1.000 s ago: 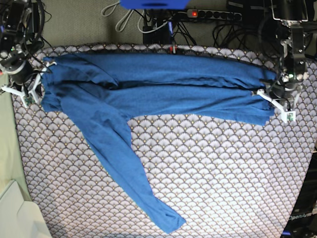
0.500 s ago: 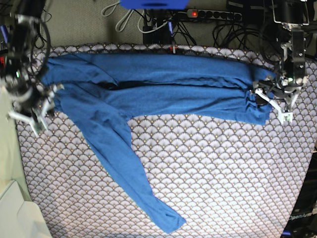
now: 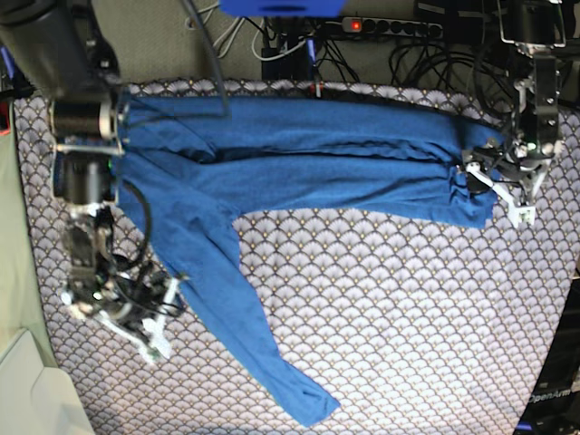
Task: Fold the T-shirt properly
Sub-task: 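Release with the right gripper, move it to the shirt's side and grasp, then lift the grasped cloth with the right gripper and lay it across the shirt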
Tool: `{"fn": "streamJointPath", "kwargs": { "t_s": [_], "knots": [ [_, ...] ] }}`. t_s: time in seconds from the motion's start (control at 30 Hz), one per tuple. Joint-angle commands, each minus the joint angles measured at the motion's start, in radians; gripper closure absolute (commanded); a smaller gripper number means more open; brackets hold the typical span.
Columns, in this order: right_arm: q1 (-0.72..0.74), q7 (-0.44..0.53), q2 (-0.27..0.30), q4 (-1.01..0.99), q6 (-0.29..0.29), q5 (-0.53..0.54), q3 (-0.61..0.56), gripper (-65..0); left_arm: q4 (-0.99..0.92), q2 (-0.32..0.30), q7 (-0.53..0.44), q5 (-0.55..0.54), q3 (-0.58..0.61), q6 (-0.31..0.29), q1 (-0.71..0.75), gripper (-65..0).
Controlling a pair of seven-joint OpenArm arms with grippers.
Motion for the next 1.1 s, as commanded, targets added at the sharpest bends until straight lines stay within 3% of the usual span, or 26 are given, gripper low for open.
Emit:
{"fn": "streamJointPath", "kwargs": {
  "t_s": [0.0,0.23,0.37,0.67,0.8,0.97,1.07],
  "knots": [
    [0.041,0.048,0.004,-0.033,0.005,0.004,-0.002,-25.9,0.011,-0.016,-0.002,0.002,-0.007,0.002,-0.011,-47.2],
    [0.090,0.271,-0.008,-0.243,0.005,0.005,-0.059,-26.0,0.011,-0.009,-0.002,0.002,-0.010,0.003,-0.012,-47.2],
    [0.090,0.355,-0.007,-0.272,-0.056,0.005,-0.061,-26.0,0.011,-0.009,-0.002,0.002,-0.010,0.003,-0.012,-47.2],
    [0.084,0.375,-0.002,-0.272,-0.065,0.004,-0.062,-25.9,0.011,-0.008,-0.002,0.002,-0.007,0.005,-0.032,-47.2],
    [0.049,0.430,-0.005,-0.274,-0.068,0.004,-0.061,-25.9,0.011,-0.008,-0.002,0.002,-0.007,0.005,-0.032,-47.2],
    [0.041,0.442,-0.005,-0.274,-0.148,0.004,-0.061,-26.0,0.011,-0.006,-0.002,0.002,-0.007,0.005,-0.032,-47.2],
    [0.041,0.442,-0.005,-0.274,-0.168,0.004,-0.061,-25.9,0.011,-0.006,-0.002,0.002,-0.007,0.005,-0.032,-47.2]
  ]
}}
